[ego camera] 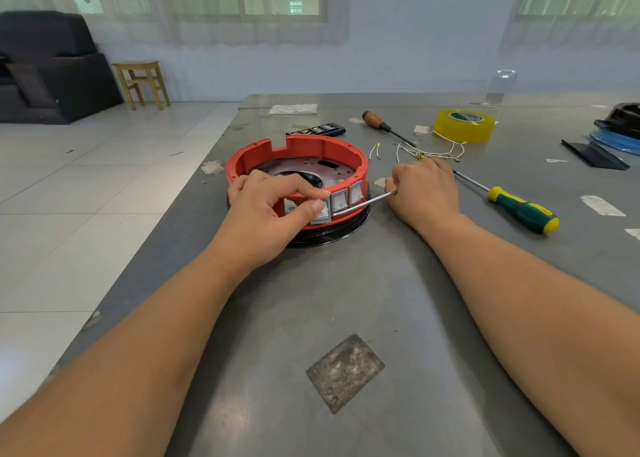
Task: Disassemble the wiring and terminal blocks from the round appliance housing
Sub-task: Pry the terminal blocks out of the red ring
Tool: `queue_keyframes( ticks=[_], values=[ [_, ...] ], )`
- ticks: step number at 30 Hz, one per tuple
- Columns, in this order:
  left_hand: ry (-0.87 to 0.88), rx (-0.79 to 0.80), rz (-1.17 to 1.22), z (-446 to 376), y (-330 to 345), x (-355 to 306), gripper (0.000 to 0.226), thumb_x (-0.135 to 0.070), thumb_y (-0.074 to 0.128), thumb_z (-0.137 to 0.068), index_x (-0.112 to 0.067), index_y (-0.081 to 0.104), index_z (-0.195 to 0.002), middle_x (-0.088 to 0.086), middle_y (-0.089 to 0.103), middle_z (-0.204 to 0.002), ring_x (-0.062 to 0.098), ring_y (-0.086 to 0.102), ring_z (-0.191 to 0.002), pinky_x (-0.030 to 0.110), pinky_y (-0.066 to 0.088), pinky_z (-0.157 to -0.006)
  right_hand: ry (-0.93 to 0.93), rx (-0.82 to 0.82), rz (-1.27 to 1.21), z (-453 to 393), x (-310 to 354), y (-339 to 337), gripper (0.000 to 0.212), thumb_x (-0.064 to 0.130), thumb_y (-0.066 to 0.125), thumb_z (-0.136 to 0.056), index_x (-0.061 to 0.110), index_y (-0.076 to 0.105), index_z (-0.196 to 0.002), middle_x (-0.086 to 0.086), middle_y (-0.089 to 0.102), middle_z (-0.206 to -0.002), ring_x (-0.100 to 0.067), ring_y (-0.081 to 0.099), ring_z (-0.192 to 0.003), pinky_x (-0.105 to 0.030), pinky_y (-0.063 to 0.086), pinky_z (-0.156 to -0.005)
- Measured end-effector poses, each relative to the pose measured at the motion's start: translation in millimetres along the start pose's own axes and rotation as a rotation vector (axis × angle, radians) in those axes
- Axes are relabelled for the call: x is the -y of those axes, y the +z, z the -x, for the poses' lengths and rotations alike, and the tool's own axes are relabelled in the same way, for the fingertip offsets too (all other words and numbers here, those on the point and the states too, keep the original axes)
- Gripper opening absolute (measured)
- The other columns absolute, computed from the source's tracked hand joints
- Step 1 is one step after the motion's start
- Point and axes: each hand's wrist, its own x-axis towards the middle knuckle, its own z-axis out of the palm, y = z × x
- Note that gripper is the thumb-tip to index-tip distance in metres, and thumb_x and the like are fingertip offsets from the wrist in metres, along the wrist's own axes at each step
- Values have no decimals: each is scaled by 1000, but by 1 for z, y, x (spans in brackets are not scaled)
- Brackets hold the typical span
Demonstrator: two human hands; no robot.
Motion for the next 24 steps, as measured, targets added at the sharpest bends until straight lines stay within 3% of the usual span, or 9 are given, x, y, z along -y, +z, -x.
queue_keyframes(
  ticks=[4, 8, 13, 17, 21, 24],
  values=[
    [-4, 1, -10, 0, 0, 0, 26, -41, 68, -97, -66, 59, -100, -21, 57, -105, 6, 36, -113, 45, 26, -115, -11, -13, 54, 11, -11, -3, 25, 33, 49, -98, 22, 61, -79, -5, 65, -81, -28, 57, -87, -40, 40, -92],
    [-36, 19, -13, -1, 0, 1, 20, -43, 68, -97, -61, 65, -106, -10, 62, -115, 22, 40, -127, 35, 26, -110, -36, -17, 58, 29, -20, -8, 28, 34, 48, -98, 21, 59, -76, -2, 61, -74, -24, 45, -76, -39, 39, -87],
    [-56, 10, 7, 0, 1, 1, 19, -44, 69, -96, -58, 68, -108, -8, 62, -118, 25, 39, -130, 39, 29, -112, -123, 21, 14, 62, -32, -31, 35, 45, 52, -98, 23, 55, -71, 4, 51, -67, -25, 53, -78, -38, 37, -81],
    [-42, -6, 19, 0, 1, 2, 19, -44, 70, -95, -60, 67, -105, -8, 62, -115, 24, 40, -128, 43, 30, -114, -235, 80, -27, 92, -25, -53, 57, 77, 39, -92, 25, 46, -68, 10, 51, -64, -19, 54, -70, -36, 41, -77],
    [-39, -6, 5, -1, 1, 4, 19, -44, 70, -95, -58, 69, -108, -8, 64, -118, 25, 41, -128, 35, 27, -109, -249, 144, -86, 110, -8, -69, 78, 104, 27, -64, 27, 40, -69, 11, 50, -63, -9, 47, -60, -31, 30, -58],
    [-32, -9, 7, -1, 2, 4, 19, -44, 70, -95, -59, 67, -106, -8, 64, -116, 24, 41, -126, 35, 27, -109, -257, 203, -90, 111, 0, -73, 89, 112, 16, -47, 30, 40, -73, 13, 51, -68, -5, 46, -62, -31, 32, -52]
  ],
)
